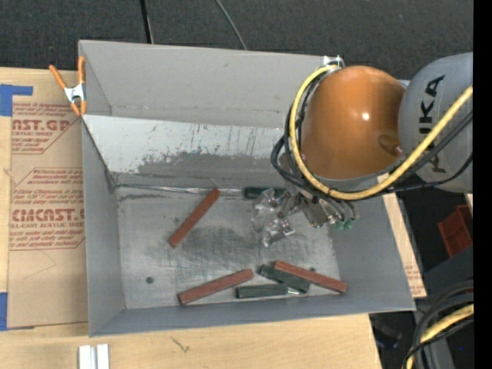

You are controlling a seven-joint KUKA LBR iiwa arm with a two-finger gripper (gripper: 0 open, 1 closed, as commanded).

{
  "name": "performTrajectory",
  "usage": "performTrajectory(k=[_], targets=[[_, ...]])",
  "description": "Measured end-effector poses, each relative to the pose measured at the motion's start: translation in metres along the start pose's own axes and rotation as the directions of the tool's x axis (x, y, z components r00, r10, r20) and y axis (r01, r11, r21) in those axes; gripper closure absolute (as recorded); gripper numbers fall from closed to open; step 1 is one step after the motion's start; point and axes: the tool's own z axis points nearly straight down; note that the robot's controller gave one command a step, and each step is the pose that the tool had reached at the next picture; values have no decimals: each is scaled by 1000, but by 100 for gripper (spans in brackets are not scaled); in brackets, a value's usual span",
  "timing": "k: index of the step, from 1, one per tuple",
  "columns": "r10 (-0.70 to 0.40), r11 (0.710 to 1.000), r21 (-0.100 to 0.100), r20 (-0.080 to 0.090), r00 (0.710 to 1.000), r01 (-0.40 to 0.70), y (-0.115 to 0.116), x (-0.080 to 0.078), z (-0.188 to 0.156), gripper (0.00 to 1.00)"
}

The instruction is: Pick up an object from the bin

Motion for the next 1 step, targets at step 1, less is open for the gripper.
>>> performTrajectory(k=[1], targets=[[1, 1000, -2, -4, 1000, -1, 0, 1, 2, 100]])
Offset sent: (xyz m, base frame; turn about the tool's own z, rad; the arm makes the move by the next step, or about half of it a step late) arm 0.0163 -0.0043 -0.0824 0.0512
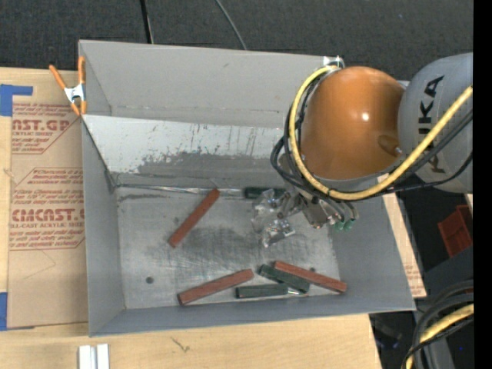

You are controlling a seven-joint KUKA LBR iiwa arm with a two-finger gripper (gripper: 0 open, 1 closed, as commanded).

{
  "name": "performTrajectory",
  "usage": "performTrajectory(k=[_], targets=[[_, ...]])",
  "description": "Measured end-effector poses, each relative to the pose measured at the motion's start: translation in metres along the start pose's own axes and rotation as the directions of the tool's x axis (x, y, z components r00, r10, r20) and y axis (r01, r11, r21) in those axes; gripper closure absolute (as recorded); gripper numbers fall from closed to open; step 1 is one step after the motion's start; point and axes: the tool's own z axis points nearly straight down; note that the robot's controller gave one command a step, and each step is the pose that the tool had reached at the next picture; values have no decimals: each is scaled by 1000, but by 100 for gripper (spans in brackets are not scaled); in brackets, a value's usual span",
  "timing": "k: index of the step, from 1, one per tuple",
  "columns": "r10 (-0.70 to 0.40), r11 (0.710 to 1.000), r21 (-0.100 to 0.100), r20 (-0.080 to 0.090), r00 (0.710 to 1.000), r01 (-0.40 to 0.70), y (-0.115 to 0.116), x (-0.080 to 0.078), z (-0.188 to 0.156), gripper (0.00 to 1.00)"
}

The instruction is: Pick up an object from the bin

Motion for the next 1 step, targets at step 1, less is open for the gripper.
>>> performTrajectory(k=[1], targets=[[50, 999, 0, -2, 999, -50, -9, -15, 82, 0]])
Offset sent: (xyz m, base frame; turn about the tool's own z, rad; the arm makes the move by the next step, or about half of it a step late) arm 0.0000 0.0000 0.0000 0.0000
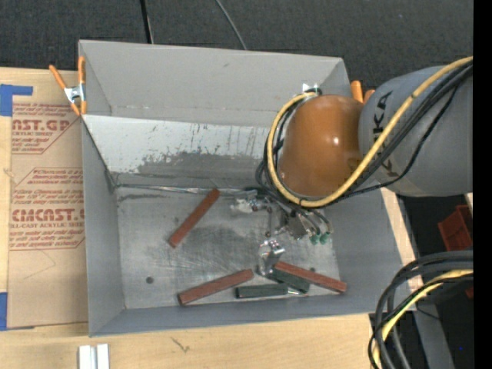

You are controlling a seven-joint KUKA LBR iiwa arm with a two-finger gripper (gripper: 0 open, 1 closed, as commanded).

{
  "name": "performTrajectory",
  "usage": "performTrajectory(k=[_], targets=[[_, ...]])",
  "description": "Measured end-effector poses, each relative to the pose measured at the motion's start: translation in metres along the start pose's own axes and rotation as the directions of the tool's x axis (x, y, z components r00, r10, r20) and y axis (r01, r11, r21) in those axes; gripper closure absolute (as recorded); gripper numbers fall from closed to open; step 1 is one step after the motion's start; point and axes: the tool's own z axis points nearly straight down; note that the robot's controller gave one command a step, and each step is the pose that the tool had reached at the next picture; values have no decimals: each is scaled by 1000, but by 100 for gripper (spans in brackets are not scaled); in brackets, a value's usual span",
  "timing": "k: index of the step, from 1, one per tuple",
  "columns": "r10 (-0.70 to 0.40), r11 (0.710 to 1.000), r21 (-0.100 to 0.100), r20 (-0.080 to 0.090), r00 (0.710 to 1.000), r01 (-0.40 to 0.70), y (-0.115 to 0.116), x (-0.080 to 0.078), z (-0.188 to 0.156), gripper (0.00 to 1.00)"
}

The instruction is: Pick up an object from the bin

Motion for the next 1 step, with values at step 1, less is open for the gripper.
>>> performTrajectory(k=[1], targets=[[0, 1000, 0, 1, 1000, 0, 0, 0, 0, 0]])
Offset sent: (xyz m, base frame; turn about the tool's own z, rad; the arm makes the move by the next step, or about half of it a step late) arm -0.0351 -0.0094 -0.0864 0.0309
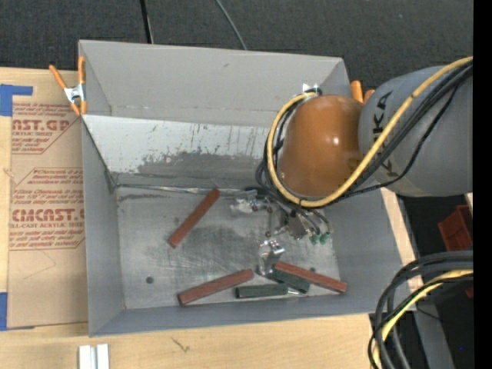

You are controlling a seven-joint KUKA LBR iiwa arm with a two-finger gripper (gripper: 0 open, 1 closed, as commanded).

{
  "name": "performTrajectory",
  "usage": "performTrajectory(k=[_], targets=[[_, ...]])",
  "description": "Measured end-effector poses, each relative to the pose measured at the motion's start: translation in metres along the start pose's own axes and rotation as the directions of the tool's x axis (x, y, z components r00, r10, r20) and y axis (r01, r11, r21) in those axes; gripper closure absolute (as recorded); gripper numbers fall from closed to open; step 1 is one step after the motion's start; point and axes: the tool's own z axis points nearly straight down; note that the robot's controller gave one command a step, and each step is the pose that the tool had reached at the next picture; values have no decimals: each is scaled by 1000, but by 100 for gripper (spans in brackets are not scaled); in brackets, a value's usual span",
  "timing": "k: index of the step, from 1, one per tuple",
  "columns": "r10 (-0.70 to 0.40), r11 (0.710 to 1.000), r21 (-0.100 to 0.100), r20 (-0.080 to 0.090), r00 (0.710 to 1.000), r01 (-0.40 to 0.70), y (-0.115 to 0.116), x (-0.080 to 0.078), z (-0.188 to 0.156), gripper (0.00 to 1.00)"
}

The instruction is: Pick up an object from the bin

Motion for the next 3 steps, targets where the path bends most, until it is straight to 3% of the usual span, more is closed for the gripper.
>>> performTrajectory(k=[1, 2, 3], targets=[[31, 1000, 0, -8, 1000, -31, 1, 37, 86, 100], [31, 1000, 0, -7, 1000, -31, 1, 37, 86, 100], [-36, 999, 1, 0, 999, 36, 0, 30, -35, 100]])
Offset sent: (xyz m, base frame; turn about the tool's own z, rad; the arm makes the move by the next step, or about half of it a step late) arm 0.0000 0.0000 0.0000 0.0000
